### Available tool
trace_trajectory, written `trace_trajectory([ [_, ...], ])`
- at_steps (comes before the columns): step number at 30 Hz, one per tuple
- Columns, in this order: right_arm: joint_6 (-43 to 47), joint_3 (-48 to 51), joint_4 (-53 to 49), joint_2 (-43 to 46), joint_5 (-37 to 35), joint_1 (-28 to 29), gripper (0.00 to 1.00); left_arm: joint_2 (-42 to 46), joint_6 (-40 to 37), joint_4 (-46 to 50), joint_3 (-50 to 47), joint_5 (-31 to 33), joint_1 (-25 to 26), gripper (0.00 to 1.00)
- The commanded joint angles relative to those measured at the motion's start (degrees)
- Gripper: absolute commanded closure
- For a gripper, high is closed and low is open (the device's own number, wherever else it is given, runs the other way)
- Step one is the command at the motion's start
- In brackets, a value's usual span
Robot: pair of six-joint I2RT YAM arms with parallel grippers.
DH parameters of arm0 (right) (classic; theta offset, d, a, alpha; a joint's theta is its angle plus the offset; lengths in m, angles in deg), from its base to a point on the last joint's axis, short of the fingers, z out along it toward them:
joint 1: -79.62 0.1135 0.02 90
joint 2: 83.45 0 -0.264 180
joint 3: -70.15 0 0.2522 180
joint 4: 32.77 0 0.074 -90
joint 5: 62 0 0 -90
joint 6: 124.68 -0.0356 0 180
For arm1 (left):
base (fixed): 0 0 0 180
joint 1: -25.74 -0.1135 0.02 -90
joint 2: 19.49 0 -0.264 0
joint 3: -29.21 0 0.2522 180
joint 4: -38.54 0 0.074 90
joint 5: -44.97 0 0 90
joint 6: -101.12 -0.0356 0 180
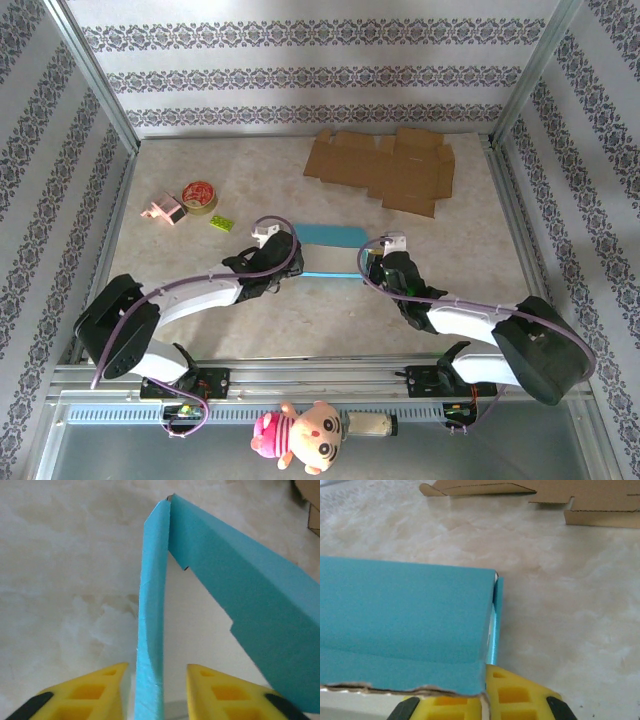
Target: Fold the paper box
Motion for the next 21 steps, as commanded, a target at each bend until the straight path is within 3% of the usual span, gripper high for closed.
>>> trace_trajectory([
  [1, 0.2, 1.1, -0.4, -2.0, 0.4, 1.3, 0.98, 1.1, -1.8, -4.6, -1.5, 0.2, 0.9, 0.61],
  [7, -0.1, -1.1, -1.4, -2.2, -2.5, 2.7, 0.94, 4.9, -1.3, -5.3, -5.8, 0.0, 1.9, 0.52],
  [14, -0.7, -2.1, -1.5, -3.1, -4.8, 4.2, 0.88, 15.7, -1.3, -5.2, -12.9, 0.3, 2.6, 0.37],
  [21, -1.6, -2.4, -1.9, -3.5, -6.8, 5.6, 0.86, 23.7, 0.4, -4.1, -20.0, -0.2, 3.2, 0.34],
])
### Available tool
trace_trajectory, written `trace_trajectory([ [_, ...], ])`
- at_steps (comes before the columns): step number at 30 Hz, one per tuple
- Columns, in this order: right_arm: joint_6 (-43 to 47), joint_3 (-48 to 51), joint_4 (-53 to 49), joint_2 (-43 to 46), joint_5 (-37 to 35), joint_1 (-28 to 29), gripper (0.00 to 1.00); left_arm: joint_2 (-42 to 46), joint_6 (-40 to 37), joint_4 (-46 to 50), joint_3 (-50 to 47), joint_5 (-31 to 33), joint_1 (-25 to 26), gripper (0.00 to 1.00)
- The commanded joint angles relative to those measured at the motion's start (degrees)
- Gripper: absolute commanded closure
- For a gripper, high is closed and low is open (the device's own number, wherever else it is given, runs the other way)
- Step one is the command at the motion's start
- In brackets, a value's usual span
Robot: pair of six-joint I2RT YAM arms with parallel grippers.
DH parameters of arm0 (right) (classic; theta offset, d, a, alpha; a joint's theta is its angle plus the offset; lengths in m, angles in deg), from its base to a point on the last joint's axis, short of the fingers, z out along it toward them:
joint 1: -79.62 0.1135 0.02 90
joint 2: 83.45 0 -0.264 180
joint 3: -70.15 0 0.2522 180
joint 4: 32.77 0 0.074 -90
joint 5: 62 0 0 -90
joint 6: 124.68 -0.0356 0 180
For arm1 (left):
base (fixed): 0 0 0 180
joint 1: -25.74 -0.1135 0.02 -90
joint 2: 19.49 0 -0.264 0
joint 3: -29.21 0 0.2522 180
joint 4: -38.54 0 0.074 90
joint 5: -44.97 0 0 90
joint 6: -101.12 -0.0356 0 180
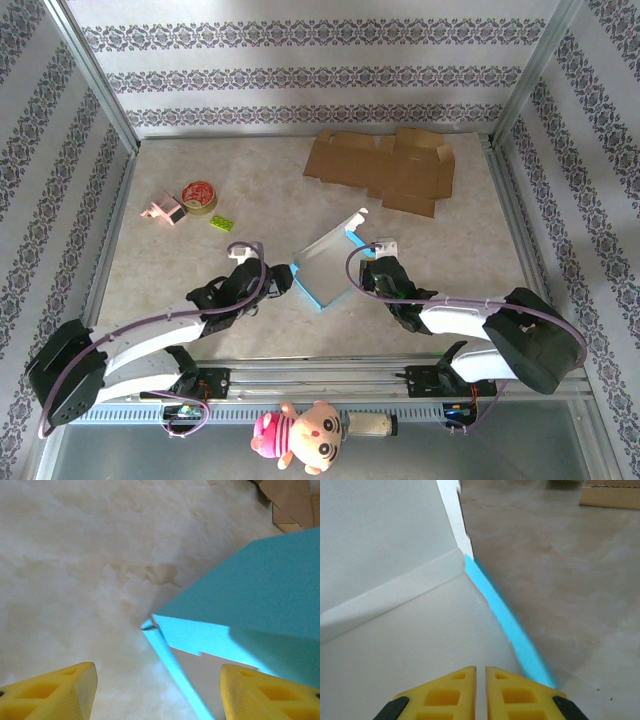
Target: Fold the paper box
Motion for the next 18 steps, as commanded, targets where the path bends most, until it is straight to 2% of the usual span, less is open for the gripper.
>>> trace_trajectory([
  [1, -0.9, -1.3, -0.3, -0.8, -2.5, 1.0, 0.86, 3.7, 1.1, -0.1, -3.0, 0.2, 1.2, 0.34],
  [5, 1.5, -1.3, -1.7, 1.2, -1.4, 1.2, 0.83, 8.0, -0.7, 0.0, -4.1, -0.1, 1.7, 0.34],
  [10, 7.4, -2.8, -10.9, 13.5, 2.8, 0.4, 0.69, 12.1, 0.6, 3.9, 0.2, 1.7, 3.2, 0.36],
  [12, 7.0, -3.2, -15.3, 18.7, 5.4, -2.1, 0.63, 10.4, 1.5, 10.2, 5.9, 3.7, 3.2, 0.39],
  [15, 3.7, -5.0, -22.2, 23.5, 14.2, -7.8, 0.61, 4.2, -0.4, 24.7, 18.9, 7.4, 1.9, 0.44],
  [16, 2.1, -6.0, -24.5, 24.1, 16.5, -9.8, 0.61, 2.2, -1.5, 27.0, 22.1, 6.7, 1.0, 0.46],
  [18, -1.3, -8.0, -28.3, 24.2, 23.6, -14.1, 0.61, -2.0, -4.6, 26.2, 27.6, -1.3, -2.2, 0.52],
])
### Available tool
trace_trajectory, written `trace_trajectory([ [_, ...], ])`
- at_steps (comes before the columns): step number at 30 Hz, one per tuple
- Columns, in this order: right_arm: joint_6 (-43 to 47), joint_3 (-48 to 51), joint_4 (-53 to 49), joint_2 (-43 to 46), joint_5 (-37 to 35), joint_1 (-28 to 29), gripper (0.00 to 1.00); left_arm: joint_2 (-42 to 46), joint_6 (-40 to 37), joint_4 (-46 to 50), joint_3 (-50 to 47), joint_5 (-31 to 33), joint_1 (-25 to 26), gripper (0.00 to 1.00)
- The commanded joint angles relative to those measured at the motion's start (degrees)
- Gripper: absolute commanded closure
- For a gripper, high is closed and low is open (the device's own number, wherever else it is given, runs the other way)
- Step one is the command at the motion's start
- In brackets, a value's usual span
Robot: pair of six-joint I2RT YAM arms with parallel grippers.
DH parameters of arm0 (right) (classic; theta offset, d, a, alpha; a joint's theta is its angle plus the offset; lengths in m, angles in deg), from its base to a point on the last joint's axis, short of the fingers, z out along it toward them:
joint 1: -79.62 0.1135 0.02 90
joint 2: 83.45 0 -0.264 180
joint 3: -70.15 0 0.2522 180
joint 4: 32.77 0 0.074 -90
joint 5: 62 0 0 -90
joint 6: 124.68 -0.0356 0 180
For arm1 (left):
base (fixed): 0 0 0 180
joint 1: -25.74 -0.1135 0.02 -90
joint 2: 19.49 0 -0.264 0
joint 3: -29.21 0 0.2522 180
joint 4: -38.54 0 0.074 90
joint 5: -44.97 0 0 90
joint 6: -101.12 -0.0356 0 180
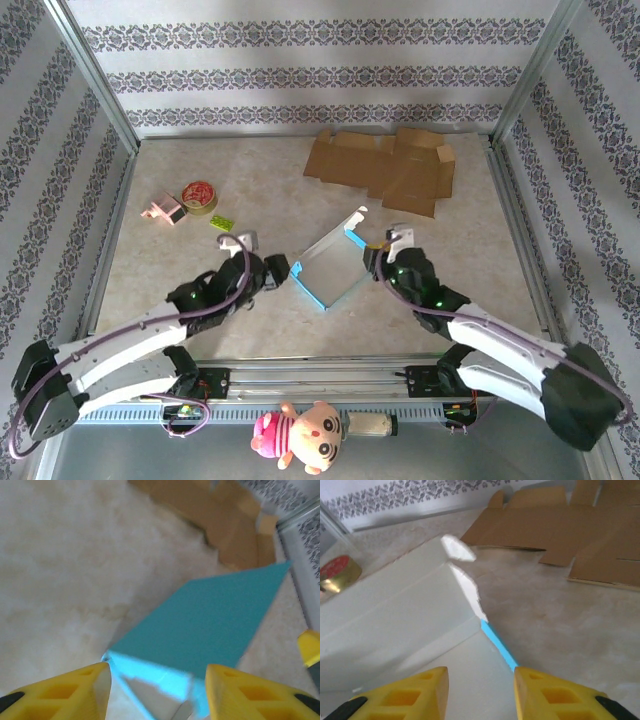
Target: Fold the paper box
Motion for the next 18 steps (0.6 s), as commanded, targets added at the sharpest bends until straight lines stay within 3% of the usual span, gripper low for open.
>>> trace_trajectory([
  [1, -5.9, -3.3, -10.4, 0.0, 14.3, -5.3, 0.61, -5.4, -4.9, 7.4, 7.7, -8.5, -4.4, 0.54],
  [3, -9.1, -4.4, -11.8, -0.9, 19.3, -7.8, 0.61, -10.0, -7.5, 6.3, 12.4, -17.6, -6.1, 0.55],
  [6, -10.1, -5.4, -13.0, -1.8, 21.8, -8.5, 0.61, -17.4, -13.4, 10.7, 20.2, -25.0, -6.2, 0.54],
  [12, -9.7, -5.1, -13.6, -1.1, 22.0, -8.5, 0.61, -25.5, -21.5, 14.1, 25.7, -27.2, -6.2, 0.51],
  [14, -9.5, -4.9, -14.2, -0.7, 21.9, -8.5, 0.61, -27.1, -22.4, 14.2, 26.6, -29.6, -6.1, 0.56],
  [18, -9.4, -3.9, -14.4, 0.2, 21.0, -8.6, 0.61, -29.5, -22.4, 11.2, 26.9, -34.5, -5.0, 0.75],
])
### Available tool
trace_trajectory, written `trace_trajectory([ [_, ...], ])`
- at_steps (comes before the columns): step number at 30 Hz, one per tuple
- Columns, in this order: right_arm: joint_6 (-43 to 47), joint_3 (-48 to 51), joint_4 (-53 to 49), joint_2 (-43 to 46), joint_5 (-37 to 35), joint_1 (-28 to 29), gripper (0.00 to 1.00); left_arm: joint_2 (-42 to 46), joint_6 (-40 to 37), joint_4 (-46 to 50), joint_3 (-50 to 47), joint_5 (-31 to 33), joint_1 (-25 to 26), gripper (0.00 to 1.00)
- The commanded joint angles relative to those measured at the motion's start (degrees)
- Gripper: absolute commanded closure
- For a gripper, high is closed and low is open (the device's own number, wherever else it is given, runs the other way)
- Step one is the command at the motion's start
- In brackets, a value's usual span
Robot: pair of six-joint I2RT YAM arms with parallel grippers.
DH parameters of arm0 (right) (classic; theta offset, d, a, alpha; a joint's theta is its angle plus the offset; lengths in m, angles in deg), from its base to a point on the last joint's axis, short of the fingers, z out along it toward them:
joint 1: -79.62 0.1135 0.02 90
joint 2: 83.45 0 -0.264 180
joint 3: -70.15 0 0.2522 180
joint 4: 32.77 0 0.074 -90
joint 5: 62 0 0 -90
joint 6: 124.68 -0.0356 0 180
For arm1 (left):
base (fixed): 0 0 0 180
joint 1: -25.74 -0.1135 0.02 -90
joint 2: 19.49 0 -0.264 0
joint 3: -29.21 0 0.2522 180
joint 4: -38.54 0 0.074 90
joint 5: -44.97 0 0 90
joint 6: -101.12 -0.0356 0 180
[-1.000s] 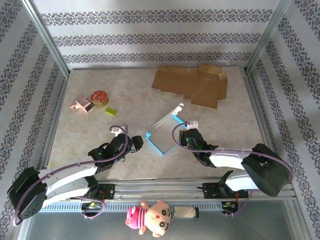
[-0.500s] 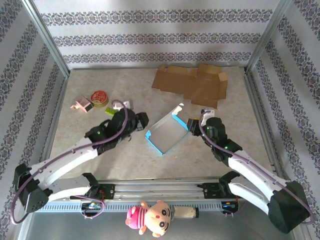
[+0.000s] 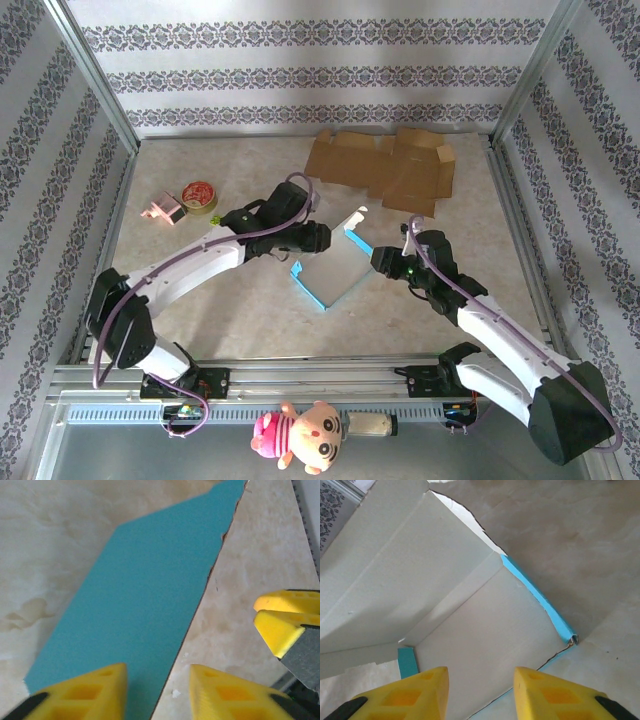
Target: Fold the paper box
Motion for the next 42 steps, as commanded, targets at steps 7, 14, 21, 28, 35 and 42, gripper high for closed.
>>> trace_trajectory([
  [7, -1.2, 0.6, -0.8, 1.5, 0.2, -0.3, 0.61, -4.9, -2.8, 0.7, 2.0, -3.5, 2.7, 0.83],
  [14, -1.1, 1.0, -1.4, 2.3, -0.1, -0.4, 0.60, -10.2, -1.2, -3.0, 0.4, -3.4, 5.2, 0.83],
  [21, -2.6, 1.7, -4.6, 5.5, -3.4, -2.5, 0.53, -16.1, 0.0, -5.1, 0.5, -2.7, 7.6, 0.83],
  [28, -2.0, -0.1, -4.5, 1.9, -0.9, -4.4, 0.49, -17.3, -1.2, -4.1, 1.7, -0.9, 8.5, 0.71],
  [35, 9.1, -11.1, -5.6, -14.2, 4.6, -6.4, 0.41, -3.0, 0.6, -11.0, -4.5, 4.5, 9.2, 0.43],
  [42, 15.6, -26.5, -7.6, -33.1, 10.4, -6.0, 0.39, 15.2, 12.1, -10.2, -17.2, 19.1, 8.2, 0.35],
])
